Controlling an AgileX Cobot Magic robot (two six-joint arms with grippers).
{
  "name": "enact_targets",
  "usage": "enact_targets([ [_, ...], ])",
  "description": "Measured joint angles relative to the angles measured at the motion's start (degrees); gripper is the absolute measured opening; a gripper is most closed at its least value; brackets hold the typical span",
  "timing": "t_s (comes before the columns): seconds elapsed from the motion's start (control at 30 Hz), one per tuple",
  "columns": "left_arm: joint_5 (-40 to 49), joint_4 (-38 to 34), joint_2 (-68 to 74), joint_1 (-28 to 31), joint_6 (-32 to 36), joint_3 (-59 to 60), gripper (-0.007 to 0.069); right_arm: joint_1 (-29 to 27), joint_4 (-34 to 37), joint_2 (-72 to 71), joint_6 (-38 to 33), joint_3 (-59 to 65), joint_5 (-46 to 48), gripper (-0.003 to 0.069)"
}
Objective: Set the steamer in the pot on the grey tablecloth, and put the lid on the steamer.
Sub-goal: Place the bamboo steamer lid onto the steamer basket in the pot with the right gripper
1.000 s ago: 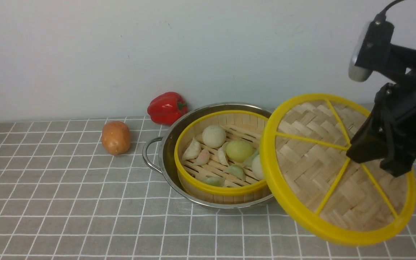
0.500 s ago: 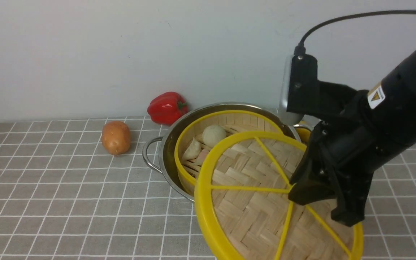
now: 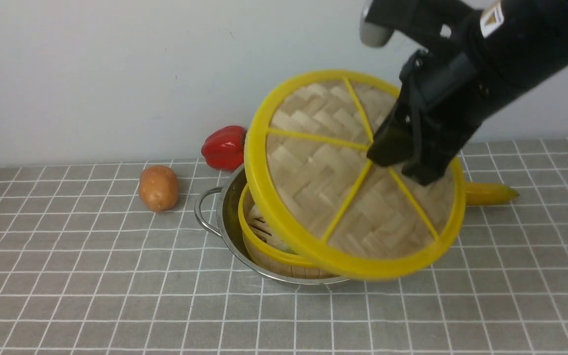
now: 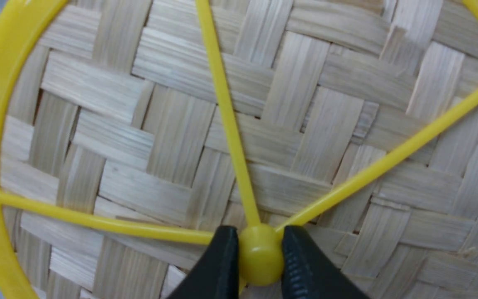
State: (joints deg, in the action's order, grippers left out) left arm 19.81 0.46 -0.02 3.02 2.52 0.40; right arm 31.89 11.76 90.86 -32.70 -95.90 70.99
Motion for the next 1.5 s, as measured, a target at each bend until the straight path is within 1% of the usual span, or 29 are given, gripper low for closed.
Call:
enact_targets([
  [0.1, 0.0, 0.0, 0.0, 0.0, 0.0, 0.0, 0.0243, 0.0, -2.9, 3.0, 1.6, -4.3, -0.1, 0.0146],
  [0.2, 0.0, 0.0, 0.0, 0.0, 0.0, 0.0, 0.0243, 0.0, -4.9, 6.6, 2.6, -5.9, -0.3, 0.0146],
  [0.33, 0.0, 0.0, 0.0, 0.0, 0.0, 0.0, 0.0243, 0.0, -5.1, 10.3, 5.6, -5.9, -0.1, 0.0146],
  [0.5, 0.0, 0.0, 0.0, 0.0, 0.0, 0.0, 0.0243, 0.0, -4.4, 10.5, 8.9, -5.8, -0.1, 0.0146],
  [0.63, 0.0, 0.0, 0.0, 0.0, 0.0, 0.0, 0.0243, 0.0, -3.9, 10.4, 9.7, -5.8, -0.1, 0.0146],
  [0.77, 0.0, 0.0, 0.0, 0.0, 0.0, 0.0, 0.0243, 0.0, -2.5, 11.2, 8.5, -6.0, -0.1, 0.0146],
  [1.0, 0.0, 0.0, 0.0, 0.0, 0.0, 0.0, 0.0243, 0.0, -2.3, 14.8, 5.2, -6.1, -0.1, 0.0146],
  [1.13, 0.0, 0.0, 0.0, 0.0, 0.0, 0.0, 0.0243, 0.0, -2.7, 17.0, 2.1, -9.0, 0.1, 0.0146],
  [1.33, 0.0, 0.0, 0.0, 0.0, 0.0, 0.0, 0.0243, 0.0, -2.8, 19.1, 1.1, -14.6, -0.1, 0.0146],
  [1.5, 0.0, 0.0, 0.0, 0.0, 0.0, 0.0, 0.0243, 0.0, -4.5, 23.1, 1.1, -17.8, -0.2, 0.0146],
])
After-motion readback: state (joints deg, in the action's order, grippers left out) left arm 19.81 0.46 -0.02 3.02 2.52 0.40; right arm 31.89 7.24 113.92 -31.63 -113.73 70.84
